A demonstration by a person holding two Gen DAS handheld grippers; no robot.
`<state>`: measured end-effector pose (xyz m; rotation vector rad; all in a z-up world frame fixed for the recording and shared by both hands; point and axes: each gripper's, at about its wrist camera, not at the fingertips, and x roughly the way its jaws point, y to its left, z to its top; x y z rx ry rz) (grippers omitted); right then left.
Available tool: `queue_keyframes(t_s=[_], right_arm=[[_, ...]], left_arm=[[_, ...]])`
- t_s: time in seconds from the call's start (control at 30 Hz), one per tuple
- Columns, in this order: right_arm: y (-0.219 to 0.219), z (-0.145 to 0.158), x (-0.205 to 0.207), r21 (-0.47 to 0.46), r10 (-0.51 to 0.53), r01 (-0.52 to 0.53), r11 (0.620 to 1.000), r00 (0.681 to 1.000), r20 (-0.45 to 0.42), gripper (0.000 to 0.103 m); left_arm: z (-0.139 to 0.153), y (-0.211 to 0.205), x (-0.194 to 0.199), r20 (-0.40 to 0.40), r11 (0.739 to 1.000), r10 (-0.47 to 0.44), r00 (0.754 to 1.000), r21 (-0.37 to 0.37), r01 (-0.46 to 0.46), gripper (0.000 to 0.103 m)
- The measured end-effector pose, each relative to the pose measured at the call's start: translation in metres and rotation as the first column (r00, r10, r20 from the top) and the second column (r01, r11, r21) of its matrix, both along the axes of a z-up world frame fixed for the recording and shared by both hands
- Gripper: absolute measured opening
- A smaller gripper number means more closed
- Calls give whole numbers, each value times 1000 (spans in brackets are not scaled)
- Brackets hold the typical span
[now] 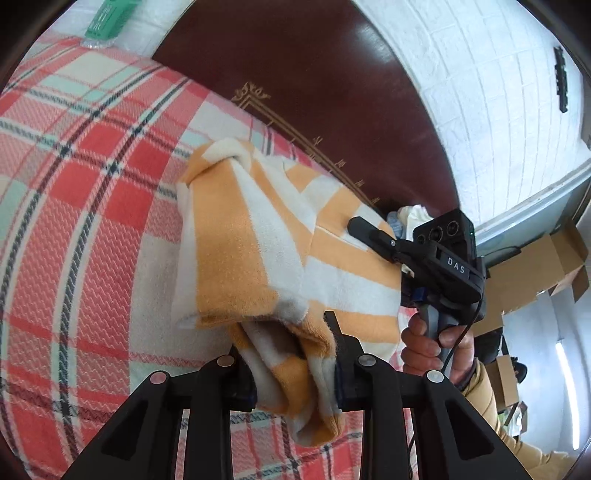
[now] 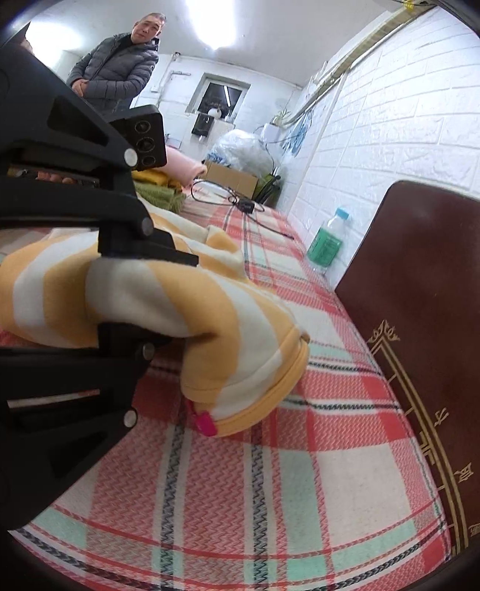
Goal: Fold clothes
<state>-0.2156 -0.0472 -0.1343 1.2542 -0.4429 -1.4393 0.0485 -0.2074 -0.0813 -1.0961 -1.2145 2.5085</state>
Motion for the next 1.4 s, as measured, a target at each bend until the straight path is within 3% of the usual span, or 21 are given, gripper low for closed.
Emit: queue_keyframes(t_s=[0.17, 0.33, 0.6, 0.77, 1.03, 1.27, 1.4], right_arm=[[-7, 36, 6, -58, 17, -20, 998, 999, -46, 24], [-38, 73, 9, -140, 37, -50, 989, 995, -92, 24], [-116, 96, 9, -202, 99, -120, 972, 989, -111, 24], [-172, 88, 8, -174, 117, -133, 976, 988, -100, 24], [-241, 51, 0, -106, 141, -154, 982, 982, -127, 24], [-271, -22, -1, 78, 167, -160, 984, 981, -97, 24], [-264, -35, -6, 94, 143, -135, 986, 986, -85, 25]], left_arm=[[29, -5, -2, -53, 998, 10, 999, -62, -13, 28], [66, -33, 11, -125, 988, 66, 990, -134, -83, 28], [89, -88, 22, -151, 945, 214, 965, -218, -244, 28], [97, -126, 29, -155, 900, 312, 937, -267, -344, 28], [52, -181, 24, -59, 844, 441, 896, -311, -436, 28], [7, -197, 4, 77, 795, 522, 849, -404, -452, 26], [-6, -194, -3, 115, 778, 534, 838, -455, -433, 26]])
